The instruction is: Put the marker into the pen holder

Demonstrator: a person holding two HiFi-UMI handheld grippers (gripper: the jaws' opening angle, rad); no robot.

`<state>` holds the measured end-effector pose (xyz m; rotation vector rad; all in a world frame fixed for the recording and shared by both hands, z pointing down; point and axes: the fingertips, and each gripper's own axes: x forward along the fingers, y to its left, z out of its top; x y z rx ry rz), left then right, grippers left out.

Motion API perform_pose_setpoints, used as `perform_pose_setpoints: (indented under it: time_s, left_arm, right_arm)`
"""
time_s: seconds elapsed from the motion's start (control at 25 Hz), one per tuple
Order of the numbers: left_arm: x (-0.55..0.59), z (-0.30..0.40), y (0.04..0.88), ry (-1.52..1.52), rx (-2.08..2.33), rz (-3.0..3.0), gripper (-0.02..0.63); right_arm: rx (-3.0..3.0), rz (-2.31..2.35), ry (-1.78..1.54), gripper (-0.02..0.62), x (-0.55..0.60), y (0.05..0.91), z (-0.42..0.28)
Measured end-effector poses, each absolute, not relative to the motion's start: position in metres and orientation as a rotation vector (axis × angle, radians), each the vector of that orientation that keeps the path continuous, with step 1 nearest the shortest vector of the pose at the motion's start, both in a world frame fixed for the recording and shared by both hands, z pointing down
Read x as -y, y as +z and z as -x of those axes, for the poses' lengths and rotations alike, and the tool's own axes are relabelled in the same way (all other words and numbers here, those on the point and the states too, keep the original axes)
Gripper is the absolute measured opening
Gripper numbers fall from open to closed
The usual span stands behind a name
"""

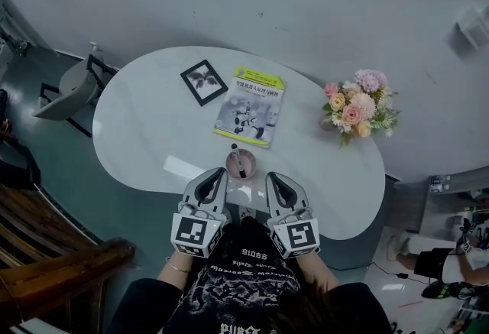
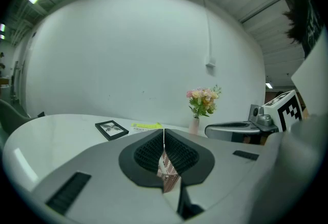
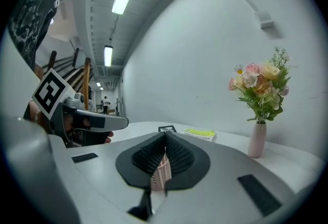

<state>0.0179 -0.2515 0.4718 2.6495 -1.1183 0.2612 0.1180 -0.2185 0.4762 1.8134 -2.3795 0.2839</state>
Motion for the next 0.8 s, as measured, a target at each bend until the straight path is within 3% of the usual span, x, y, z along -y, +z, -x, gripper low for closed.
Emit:
perform_pose_setpoints:
  time_s: [0.8]
  left_arm:
    - [0.244,-0.005,0.484,0.297,1.141,-2.627,0.025]
  right_arm:
    - [2.364,-1.789,0.222,0.026,0.212,0.47,-0.11]
